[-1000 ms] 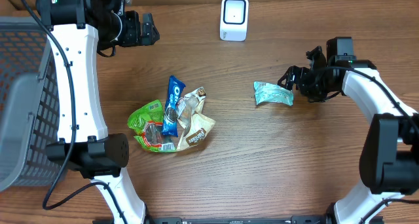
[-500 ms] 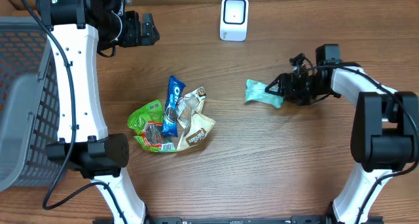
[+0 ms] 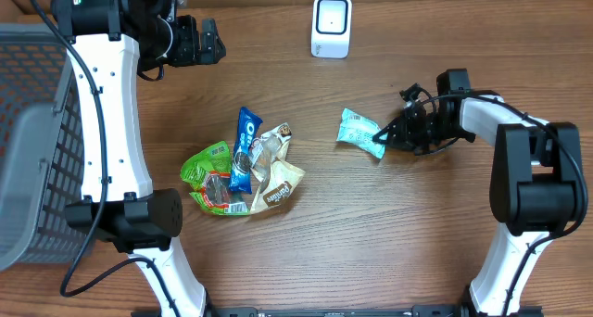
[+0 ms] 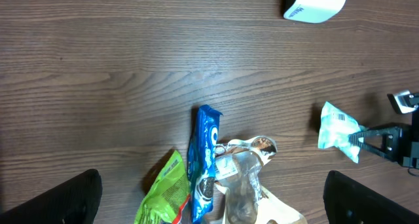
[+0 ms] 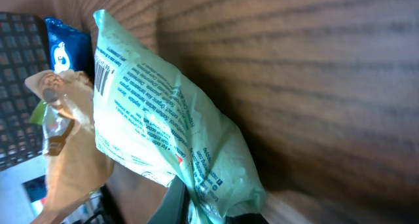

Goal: Scan the item barcode
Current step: 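Lift the pale green bag with the right gripper toward the scanner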

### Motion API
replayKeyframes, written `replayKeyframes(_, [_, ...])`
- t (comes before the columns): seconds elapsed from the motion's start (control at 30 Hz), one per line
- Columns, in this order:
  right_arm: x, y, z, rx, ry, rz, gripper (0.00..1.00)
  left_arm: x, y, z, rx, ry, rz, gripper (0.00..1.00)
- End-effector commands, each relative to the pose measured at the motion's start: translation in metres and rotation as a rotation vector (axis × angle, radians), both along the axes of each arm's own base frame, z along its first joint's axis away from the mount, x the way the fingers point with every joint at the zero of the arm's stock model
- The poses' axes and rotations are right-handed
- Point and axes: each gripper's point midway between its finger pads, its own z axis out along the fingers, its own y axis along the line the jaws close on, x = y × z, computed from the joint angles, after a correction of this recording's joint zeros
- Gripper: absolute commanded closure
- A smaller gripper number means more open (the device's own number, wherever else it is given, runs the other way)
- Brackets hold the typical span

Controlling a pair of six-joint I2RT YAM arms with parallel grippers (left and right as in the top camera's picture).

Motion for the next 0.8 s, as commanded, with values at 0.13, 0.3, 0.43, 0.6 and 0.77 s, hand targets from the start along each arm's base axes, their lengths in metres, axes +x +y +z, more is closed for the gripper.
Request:
replayKeyframes(0.13, [0.014,-0.017,0.053,0.089,-0.113,0.023,0.96,-0.001,-0.002,0.001,-0.005,0.002,0.01,0.0])
replayKeyframes(0.3, [0.007,-0.018,0.11,0.069,-0.318,0.154,0.96,-0.001,-0.003,0.001,-0.005,0.002,0.009,0.0])
replayKeyframes(0.43, [-0.001,-0.017,0.164,0.036,-0.526,0.247,0.96,-0.001,-0.003,0.001,-0.005,0.002,0.01,0.0])
replayKeyframes(0.6, [-0.01,-0.019,0.227,-0.027,-0.741,0.272,0.96,-0.001,-0.003,0.001,-0.005,0.002,0.01,0.0])
replayKeyframes(0.77, [-0.021,-0.018,0.283,-0.065,-0.948,0.269,0.96,-0.001,-0.003,0.001,-0.005,0.002,0.01,0.0])
